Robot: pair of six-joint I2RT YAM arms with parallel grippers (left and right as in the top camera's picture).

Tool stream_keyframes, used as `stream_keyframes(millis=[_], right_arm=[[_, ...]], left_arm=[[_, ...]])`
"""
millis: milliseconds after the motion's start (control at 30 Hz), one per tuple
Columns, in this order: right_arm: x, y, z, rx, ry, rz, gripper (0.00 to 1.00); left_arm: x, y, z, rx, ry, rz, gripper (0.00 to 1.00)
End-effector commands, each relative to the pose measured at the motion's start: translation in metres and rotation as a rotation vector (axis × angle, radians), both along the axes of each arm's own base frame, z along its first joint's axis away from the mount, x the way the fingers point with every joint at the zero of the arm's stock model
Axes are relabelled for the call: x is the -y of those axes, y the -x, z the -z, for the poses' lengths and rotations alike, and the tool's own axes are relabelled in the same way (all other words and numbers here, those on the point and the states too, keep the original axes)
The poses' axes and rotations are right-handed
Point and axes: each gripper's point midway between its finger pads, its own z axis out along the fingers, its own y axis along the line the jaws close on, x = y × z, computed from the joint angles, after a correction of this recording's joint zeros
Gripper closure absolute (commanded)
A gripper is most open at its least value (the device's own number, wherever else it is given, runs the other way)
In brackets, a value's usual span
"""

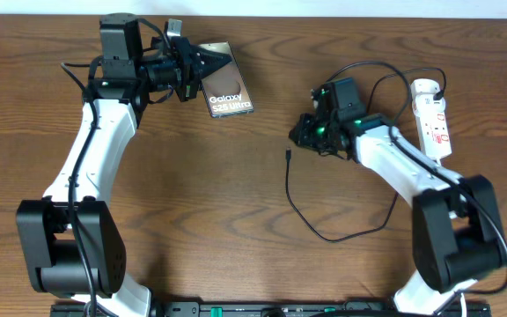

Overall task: Plug charger to phone and switch on socket
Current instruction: 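Lower the right gripper and grasp the black cable's connector end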

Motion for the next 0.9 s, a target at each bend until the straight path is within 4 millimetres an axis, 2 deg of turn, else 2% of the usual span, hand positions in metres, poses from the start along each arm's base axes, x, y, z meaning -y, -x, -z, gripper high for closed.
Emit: stream_keyframes(millis=[0,233,400,533,700,867], right_arm=[[-0.004,0.000,0.012,-0.019,0.024,-0.004,0.83],[-0.010,0.012,0.024,-0.052,0.070,-0.029,0.85],[-0.015,0.016,0.024,-0.030,0.157,-0.049,0.85],[-0.009,0.018,0.019,-0.029,0.300,-0.041,0.84],[-0.011,0.018,0.028,-0.070,0.324,-0.045,0.85],[-0.011,0.024,0.046,-0.132,0.345,-0.059,0.87]], left_arm=[[0.002,0.004,-0.005,0.017,0.017,0.032,0.93],[-0.001,-0.004,0.008,0.139,-0.061,0.042,0.93],[-0.007,-0.012,0.041,0.114,-0.088,0.052,0.93],[-0.006,-0.015,0.061,0.129,-0.055,0.108,0.93],[0.003,-0.013,0.053,0.229,0.078,0.241,0.93],[0.004,-0.010,0.050,0.239,0.109,0.273,0.93]])
